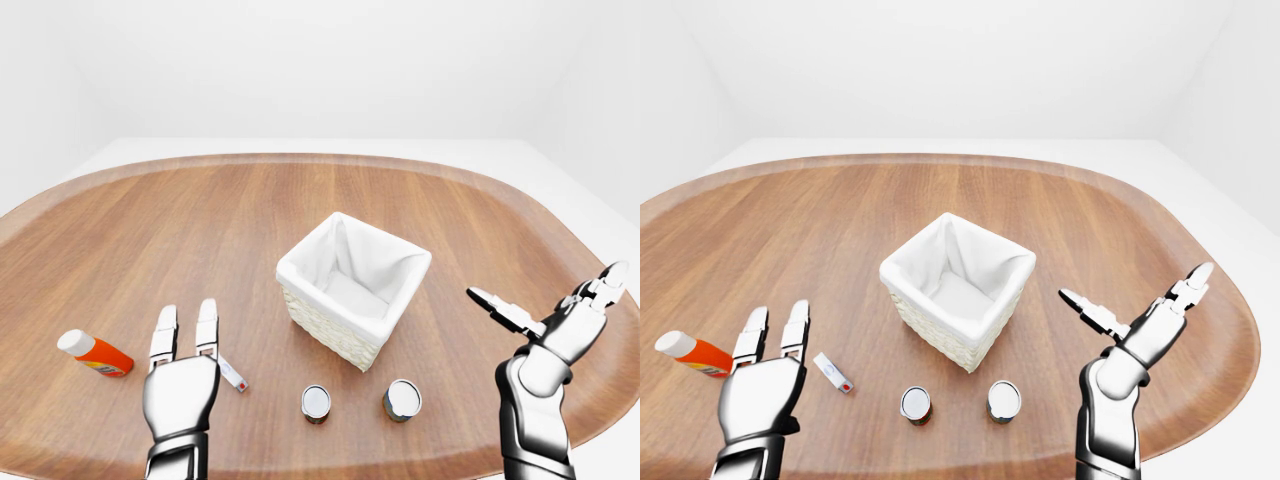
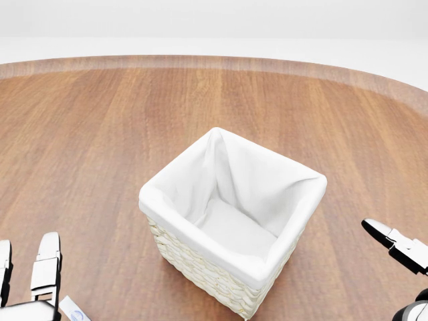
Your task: Pick up the alphabet soup and the cream cheese box, and put them in the basket.
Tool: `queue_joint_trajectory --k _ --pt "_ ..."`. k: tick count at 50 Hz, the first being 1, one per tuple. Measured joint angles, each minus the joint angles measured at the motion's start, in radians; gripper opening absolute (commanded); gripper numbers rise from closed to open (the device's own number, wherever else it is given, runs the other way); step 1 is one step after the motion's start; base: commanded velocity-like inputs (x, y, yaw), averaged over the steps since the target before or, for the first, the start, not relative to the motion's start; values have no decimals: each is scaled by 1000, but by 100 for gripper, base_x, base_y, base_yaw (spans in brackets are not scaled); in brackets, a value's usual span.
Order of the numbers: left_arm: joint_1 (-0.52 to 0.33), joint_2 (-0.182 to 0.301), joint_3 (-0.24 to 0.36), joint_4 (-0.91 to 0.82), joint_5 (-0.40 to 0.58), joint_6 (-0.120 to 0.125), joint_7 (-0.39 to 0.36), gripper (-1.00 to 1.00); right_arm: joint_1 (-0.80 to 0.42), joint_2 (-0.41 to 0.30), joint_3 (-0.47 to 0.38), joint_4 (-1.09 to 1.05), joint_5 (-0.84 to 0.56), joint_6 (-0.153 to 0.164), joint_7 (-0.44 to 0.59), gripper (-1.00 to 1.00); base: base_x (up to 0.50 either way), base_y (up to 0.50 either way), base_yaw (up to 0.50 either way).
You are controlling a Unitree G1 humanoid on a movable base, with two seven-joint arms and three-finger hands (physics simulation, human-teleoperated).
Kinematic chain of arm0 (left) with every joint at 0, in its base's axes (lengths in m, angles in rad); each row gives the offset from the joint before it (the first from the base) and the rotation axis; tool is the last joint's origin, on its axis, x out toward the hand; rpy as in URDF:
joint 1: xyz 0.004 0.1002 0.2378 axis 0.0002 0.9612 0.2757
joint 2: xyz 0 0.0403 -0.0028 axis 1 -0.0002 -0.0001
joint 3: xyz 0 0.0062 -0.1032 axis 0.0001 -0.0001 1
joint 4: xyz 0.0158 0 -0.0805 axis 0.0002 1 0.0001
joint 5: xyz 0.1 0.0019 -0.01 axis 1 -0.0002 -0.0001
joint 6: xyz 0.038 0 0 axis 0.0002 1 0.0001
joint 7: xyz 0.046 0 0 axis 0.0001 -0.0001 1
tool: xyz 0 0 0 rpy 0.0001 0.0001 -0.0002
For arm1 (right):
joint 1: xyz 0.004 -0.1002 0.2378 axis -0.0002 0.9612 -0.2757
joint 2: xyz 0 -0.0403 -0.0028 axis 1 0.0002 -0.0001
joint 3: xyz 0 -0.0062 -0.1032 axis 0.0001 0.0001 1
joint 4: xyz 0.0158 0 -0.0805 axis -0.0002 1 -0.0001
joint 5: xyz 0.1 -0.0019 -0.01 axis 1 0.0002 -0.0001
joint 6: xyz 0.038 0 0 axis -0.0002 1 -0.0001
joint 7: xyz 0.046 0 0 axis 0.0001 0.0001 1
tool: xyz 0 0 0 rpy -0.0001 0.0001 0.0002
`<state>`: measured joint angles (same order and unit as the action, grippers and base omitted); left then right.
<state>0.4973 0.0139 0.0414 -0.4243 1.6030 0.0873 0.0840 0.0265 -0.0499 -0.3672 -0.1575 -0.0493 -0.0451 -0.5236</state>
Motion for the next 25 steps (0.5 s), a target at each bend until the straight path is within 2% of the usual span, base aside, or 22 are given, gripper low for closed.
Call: queue_joint_trajectory --k 11,25 --pt "-34 33 -64 123 16 0 60 100 -1 -1 -1 1 1 0 0 100 0 0 0" --pt "-133 71 -119 336 3 0 146 100 -2 -1 0 5 0 -2 0 100 0 0 0"
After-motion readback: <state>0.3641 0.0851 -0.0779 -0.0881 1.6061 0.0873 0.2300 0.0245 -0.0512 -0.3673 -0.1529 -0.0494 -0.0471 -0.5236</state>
